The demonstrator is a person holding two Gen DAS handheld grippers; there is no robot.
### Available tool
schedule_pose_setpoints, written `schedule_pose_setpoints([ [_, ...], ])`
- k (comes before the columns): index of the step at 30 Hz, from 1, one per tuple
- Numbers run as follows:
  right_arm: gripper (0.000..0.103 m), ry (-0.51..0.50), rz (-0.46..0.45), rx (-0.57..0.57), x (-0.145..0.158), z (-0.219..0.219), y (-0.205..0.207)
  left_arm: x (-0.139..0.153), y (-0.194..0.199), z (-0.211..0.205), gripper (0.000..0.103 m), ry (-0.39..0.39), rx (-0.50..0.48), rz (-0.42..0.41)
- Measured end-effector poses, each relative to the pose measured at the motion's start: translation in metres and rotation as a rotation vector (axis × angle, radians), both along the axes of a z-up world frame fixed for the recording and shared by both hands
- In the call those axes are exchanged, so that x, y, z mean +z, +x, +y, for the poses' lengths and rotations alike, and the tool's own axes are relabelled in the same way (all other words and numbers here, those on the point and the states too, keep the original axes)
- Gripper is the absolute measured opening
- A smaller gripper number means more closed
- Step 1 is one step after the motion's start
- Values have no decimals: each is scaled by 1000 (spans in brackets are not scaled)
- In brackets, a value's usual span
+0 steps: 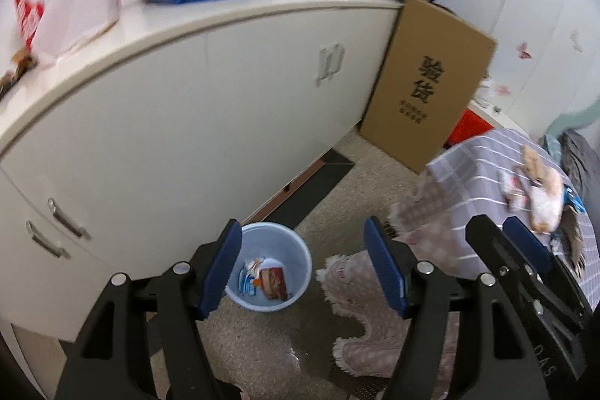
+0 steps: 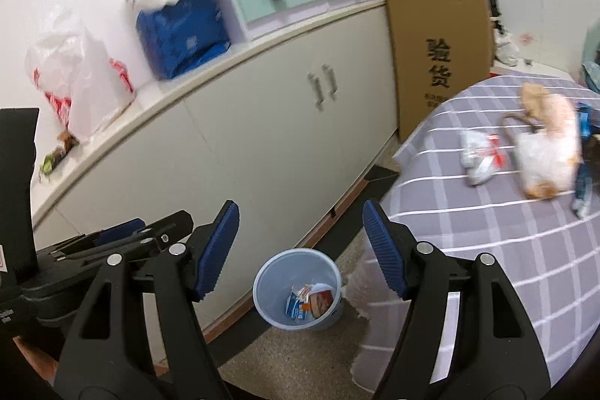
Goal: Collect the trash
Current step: 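Grasp the white-red wrapper with the left tool while the right tool grasps the white plastic bag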
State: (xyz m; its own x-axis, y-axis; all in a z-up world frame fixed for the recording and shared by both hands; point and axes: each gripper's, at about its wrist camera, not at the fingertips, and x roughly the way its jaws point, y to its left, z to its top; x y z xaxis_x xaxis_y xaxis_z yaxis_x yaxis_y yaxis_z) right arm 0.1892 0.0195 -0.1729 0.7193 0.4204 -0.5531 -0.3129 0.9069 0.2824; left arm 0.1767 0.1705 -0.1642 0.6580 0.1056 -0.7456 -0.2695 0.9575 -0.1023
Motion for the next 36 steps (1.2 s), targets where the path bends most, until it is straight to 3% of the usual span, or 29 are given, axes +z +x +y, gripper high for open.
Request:
schedule_pose_setpoints([
  [8,70,36,-21,-162,20,-87,-9,15,13,-88,67,47,-165,-39],
  [15,70,87,52,-319,7,-162,13,6,39,-146,67,102,-267,-20],
  [25,69,91,173,-326,-14,-186,71,-1,72,-186,67,172,-357,-11],
  [26,68,91,187,-323,-17,-187,75,-3,76,-191,67,174,-370,-13],
  [28,39,89,197,-314,-21,-189,78,-7,83,-200,66,179,-395,-8],
  [30,37,87,202,-310,-24,-192,80,-12,91,-209,65,182,-412,5],
  [32,36,80,191,-309,-23,-193,78,-18,99,-215,57,171,-424,32],
  [35,35,70,173,-316,-21,-195,75,-24,106,-223,55,152,-443,43],
  [36,35,67,166,-319,-20,-195,74,-26,108,-224,48,157,-446,45],
])
